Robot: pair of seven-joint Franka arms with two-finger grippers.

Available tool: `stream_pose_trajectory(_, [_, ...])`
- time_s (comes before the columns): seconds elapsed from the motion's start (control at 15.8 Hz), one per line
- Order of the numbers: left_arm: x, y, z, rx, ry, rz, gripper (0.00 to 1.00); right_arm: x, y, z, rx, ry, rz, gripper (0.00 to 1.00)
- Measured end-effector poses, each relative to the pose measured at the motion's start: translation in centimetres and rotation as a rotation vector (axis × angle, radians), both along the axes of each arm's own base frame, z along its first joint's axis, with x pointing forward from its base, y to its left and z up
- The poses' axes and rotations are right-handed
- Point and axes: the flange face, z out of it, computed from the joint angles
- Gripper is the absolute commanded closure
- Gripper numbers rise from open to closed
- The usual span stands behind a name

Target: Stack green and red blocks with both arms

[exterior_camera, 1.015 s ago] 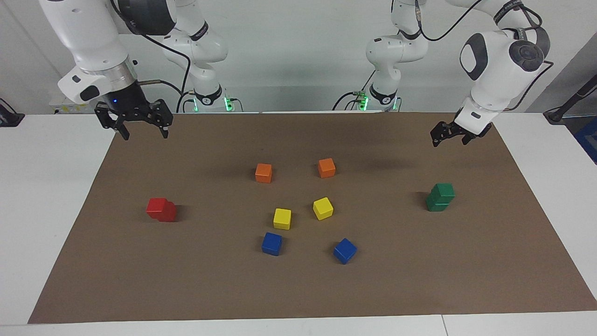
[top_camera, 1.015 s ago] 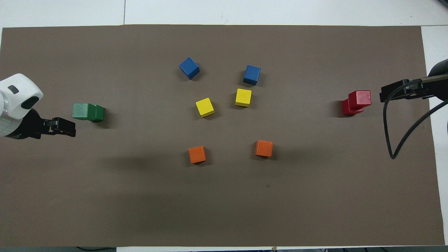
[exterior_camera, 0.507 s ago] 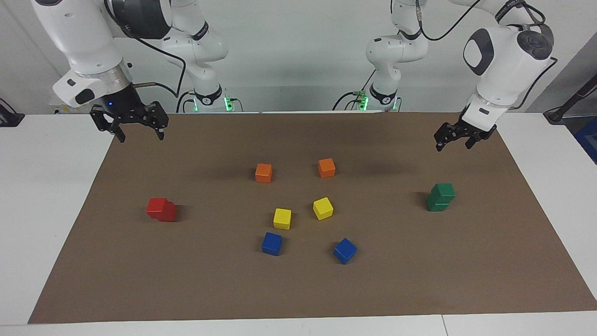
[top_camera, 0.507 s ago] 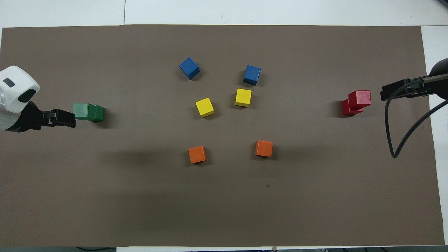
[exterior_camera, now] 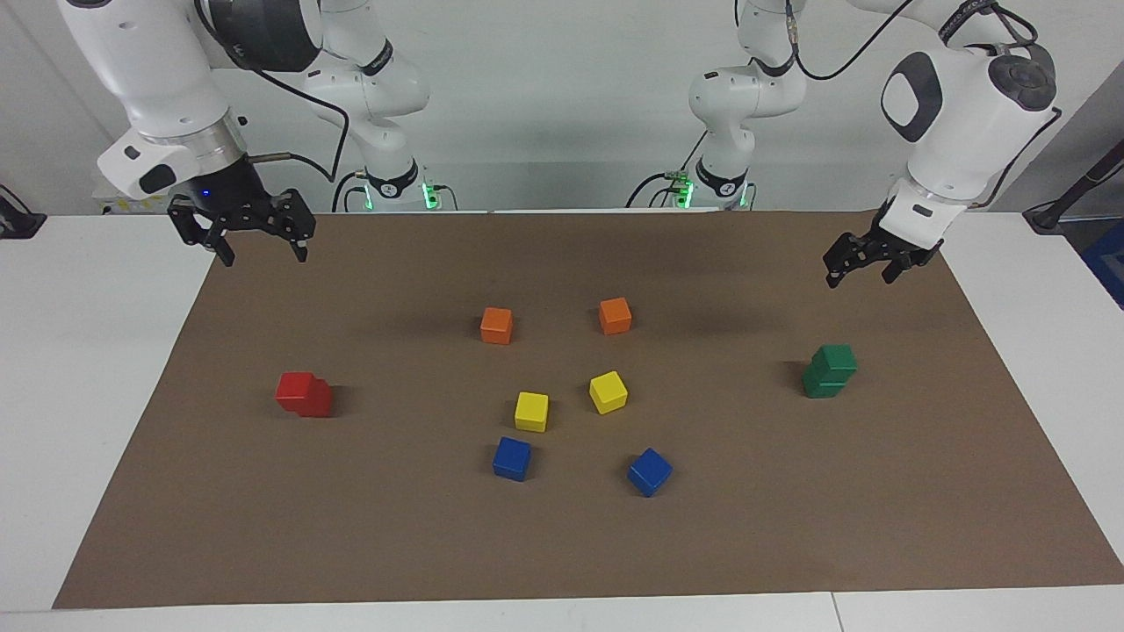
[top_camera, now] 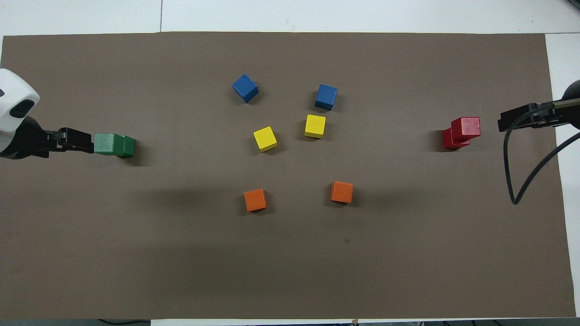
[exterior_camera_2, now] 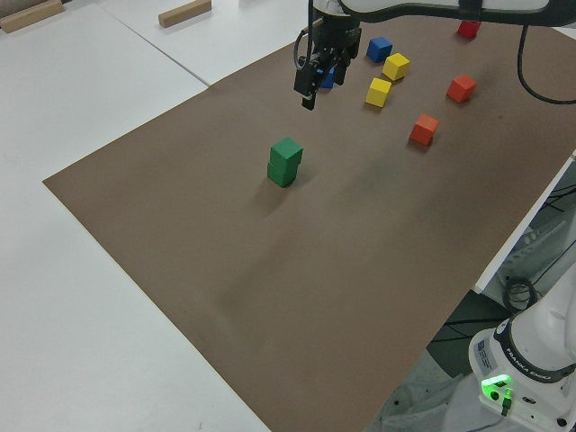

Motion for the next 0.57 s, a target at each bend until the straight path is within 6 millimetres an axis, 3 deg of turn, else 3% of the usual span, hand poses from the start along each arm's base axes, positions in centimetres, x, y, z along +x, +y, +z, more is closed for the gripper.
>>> stream_pose_trajectory(0.57, [0.02,-0.06,-0.07,0.0,0.008,-0.001,0.0,-0.49,-0.37,-0.74,0.0,0.05,-0.007,0.0])
